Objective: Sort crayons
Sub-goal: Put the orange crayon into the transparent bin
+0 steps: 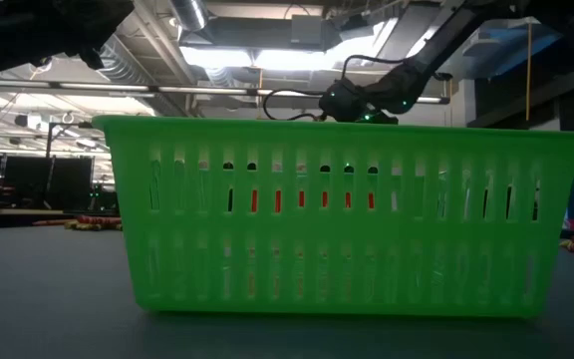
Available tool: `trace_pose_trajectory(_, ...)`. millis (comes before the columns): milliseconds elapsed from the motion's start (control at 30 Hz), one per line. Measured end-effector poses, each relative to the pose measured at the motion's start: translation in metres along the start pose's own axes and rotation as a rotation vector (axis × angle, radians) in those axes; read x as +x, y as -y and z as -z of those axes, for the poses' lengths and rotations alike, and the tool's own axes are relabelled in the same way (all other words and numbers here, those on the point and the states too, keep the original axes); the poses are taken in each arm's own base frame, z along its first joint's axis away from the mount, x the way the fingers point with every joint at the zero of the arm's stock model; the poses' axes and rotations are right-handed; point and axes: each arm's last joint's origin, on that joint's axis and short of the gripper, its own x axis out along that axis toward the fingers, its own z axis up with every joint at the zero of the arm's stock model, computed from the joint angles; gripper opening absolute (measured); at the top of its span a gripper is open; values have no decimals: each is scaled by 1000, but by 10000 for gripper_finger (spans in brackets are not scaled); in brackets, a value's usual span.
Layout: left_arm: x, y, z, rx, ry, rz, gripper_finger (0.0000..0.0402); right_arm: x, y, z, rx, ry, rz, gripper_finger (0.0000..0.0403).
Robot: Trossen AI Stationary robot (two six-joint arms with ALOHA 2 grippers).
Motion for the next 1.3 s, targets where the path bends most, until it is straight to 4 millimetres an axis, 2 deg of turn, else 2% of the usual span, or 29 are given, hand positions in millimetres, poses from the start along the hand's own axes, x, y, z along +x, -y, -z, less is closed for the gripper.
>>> trace_pose_trajectory(100, 0, 0, 0, 0, 0, 0, 0, -22, 4, -21, -6, 1, 23, 177)
trace_pose_trajectory(200, 0, 0, 0, -1, 0, 0, 0, -47, 7, -31, -4, -58, 0, 182)
trace_pose_trajectory(400, 0, 1, 0, -55, 4, 34, 0, -88, 16, -24, 15, -198, 13, 183)
trace_pose_trajectory(567, 0, 1, 0, -54, 0, 38, 0, -111, 27, -14, 56, -304, 51, 184)
trace_pose_trajectory(667, 0, 1, 0, -55, 0, 38, 0, -115, 38, -1, 102, -396, 73, 184)
trace_pose_trajectory(800, 0, 1, 0, -55, -1, 38, 0, -109, 50, 20, 190, -434, 104, 184)
trace_pose_trajectory(1000, 0, 1, 1, -55, -4, 39, 0, -96, 48, 46, 253, -426, 49, 175)
trace_pose_trajectory(1133, 0, 1, 1, -55, -8, 39, 0, -89, 48, 56, 309, -390, 72, 148)
trace_pose_trajectory(1300, 0, 1, 1, -55, -9, 39, 0, -75, 42, 71, 366, -470, 43, 115)
